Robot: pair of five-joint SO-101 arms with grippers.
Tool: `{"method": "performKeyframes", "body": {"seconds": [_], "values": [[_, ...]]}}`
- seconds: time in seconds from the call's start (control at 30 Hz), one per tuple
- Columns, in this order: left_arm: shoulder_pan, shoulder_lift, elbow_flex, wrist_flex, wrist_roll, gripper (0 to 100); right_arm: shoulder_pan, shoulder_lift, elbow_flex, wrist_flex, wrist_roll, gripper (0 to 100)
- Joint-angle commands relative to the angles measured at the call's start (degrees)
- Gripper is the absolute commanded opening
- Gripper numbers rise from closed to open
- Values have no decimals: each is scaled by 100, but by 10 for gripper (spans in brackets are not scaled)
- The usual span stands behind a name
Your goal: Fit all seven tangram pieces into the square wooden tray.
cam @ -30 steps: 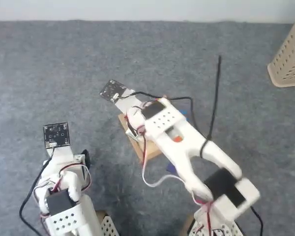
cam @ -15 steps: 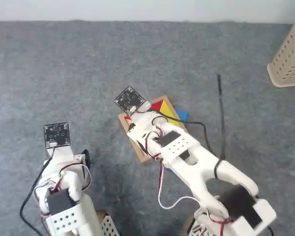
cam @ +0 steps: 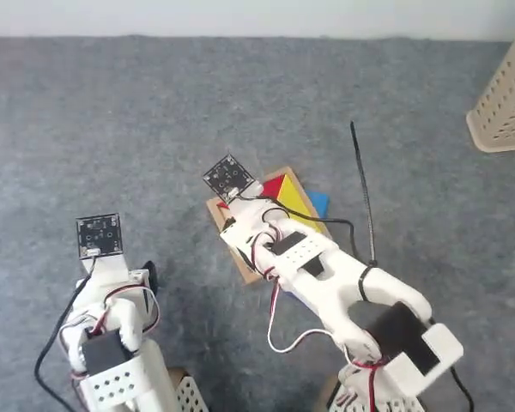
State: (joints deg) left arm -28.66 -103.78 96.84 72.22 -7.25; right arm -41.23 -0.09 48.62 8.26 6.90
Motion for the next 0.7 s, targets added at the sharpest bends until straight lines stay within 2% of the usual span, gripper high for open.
{"method": "performKeyframes", "body": {"seconds": [0.0, 0.37, 0.67], "values": [[9, -62, -31, 18, 53, 225, 303, -75, -26, -22, -62, 7], [9, -62, -31, 18, 53, 225, 497, -734, 114, 251, -70, 7], [9, -62, -31, 18, 53, 225, -163, -1323, 440, 374, -79, 7]]}}
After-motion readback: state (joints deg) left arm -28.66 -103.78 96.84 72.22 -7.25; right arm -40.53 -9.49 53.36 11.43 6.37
